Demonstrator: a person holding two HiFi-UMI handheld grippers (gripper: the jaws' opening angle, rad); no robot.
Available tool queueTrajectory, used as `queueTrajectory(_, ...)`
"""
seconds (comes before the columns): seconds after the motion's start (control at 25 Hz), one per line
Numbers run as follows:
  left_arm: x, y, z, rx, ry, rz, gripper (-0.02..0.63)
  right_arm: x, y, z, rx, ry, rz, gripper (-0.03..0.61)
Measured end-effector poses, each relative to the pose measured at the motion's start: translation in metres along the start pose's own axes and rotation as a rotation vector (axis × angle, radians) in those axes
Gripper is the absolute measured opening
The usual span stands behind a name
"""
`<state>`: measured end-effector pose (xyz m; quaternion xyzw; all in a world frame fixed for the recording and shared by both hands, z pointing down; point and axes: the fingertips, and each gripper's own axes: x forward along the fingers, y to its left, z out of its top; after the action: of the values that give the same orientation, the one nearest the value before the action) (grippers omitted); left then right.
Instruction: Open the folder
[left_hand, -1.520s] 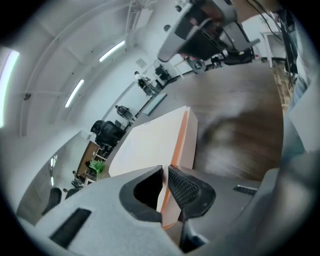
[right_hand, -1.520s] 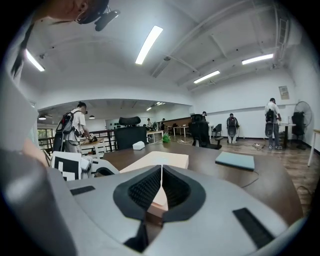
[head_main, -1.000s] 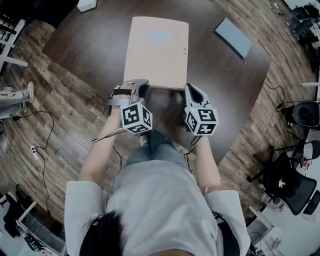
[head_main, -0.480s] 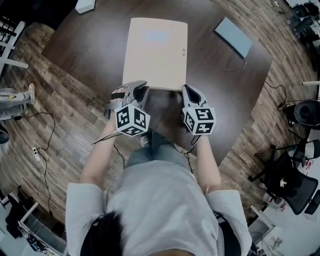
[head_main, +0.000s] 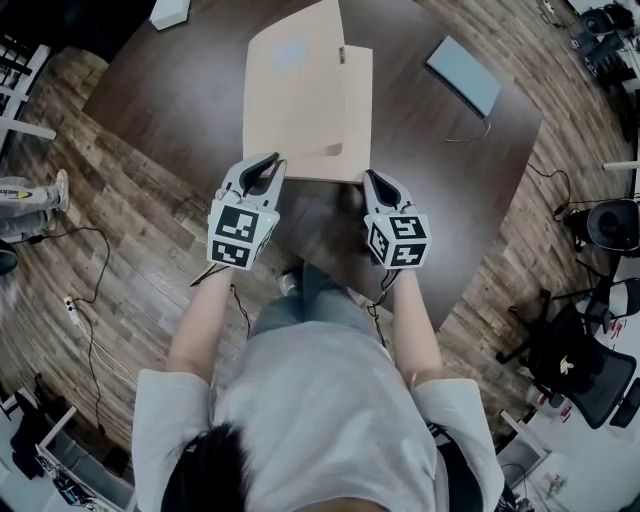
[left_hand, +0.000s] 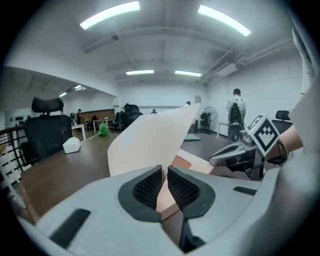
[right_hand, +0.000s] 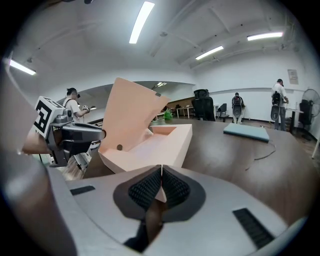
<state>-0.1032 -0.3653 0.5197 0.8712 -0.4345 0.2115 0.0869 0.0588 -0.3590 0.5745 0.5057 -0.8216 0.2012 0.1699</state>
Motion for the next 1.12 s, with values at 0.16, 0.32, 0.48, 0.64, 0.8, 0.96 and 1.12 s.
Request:
queueTrajectory(0.16, -0.015, 0.007, 0.000, -0.047, -0.025, 0.042, 0.029, -0.002, -0.001, 0.000, -0.006, 0.001, -0.011, 0.012)
queueTrajectory(0.32, -0.031, 0.026, 0.006, -0.184, -0.089, 0.118, 0.029, -0.002, -0.001, 0.000, -0.024, 0.007, -0.018, 0.012)
queueTrajectory(0.48, -0.051, 0.049, -0.001, -0.323, -0.130, 0.202, 0.023, -0.002, 0.001, 0.000, -0.039, 0.015, -0.024, 0.012)
queueTrajectory(0.64, -0.069, 0.075, -0.015, -0.468, -0.164, 0.304, 0.017, -0.002, 0.001, -0.001, -0.048, 0.021, -0.026, 0.012)
queueTrajectory(0.8, -0.080, 0.099, -0.034, -0.563, -0.144, 0.401, 0.012, -0.001, 0.001, -0.001, -0.045, 0.028, -0.023, 0.012)
queueTrajectory(0.96, -0.088, 0.117, -0.057, -0.619, -0.097, 0.484, 0.009, 0.000, 0.003, 0.000, -0.046, 0.034, -0.022, 0.012)
queueTrajectory(1.12, -0.092, 0.128, -0.077, -0.675, -0.062, 0.534, 0.009, -0.001, 0.003, 0.000, -0.048, 0.041, -0.021, 0.012)
